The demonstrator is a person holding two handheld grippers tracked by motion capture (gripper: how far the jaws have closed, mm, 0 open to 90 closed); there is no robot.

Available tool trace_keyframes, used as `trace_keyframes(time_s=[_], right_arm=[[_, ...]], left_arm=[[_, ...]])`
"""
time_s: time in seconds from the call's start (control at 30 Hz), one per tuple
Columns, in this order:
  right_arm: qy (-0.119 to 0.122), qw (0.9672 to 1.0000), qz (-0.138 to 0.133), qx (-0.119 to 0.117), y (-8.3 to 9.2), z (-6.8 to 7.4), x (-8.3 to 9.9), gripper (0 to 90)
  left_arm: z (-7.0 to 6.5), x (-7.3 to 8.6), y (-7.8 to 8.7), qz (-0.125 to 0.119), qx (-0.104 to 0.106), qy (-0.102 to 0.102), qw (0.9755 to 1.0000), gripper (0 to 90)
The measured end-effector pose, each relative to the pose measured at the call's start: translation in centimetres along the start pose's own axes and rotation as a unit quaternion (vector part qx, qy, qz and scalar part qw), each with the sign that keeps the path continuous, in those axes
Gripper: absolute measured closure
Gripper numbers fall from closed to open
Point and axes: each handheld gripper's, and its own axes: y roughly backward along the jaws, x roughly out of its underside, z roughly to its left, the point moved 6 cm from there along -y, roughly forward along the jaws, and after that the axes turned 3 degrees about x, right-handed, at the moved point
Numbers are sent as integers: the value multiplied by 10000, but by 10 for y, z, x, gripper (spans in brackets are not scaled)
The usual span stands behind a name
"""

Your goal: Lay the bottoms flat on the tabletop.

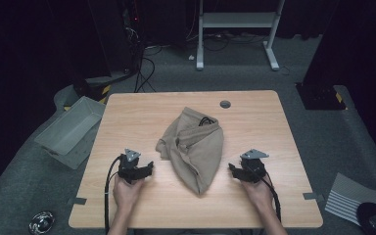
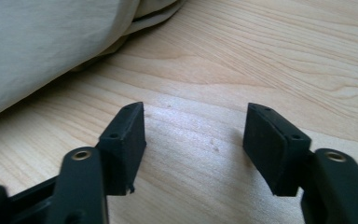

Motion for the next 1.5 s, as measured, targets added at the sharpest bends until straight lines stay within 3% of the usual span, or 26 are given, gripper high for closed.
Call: trace_keyframes(time_s=[0.2,0.4,0.53,0.67,0.83,1.1,1.23,1.33,1.4,1.5], right_arm=[[2,10000,-9,-20,0,1,0,408],[41,10000,20,-80,0,4,0,351],[70,9991,-68,-418,5,19,-5,350],[290,9975,-301,-573,16,36,-14,350],[613,9931,-513,-861,21,63,-25,353],[883,9882,-534,-1130,6,94,-37,364],[1193,9869,-327,-1035,-5,109,-39,424],[1313,9864,-84,-983,-19,111,-34,528],[1203,9867,-122,-1085,-23,107,-33,565],[1092,9889,-82,-1007,-25,99,-34,592]], left_arm=[[1,0,0,13,21,38,10000,258],[1,0,0,2,20,76,10000,261],[1,0,0,-1,19,86,10000,264],[1,0,0,-8,9,86,10000,268],[1,0,0,-8,8,91,10000,269],[1,0,0,-9,7,92,10000,270],[2,0,0,3,4,79,10000,270],[1,0,0,-9,3,93,10000,270],[1,0,0,-9,2,92,10000,270],[1,0,0,-10,1,93,10000,270]])
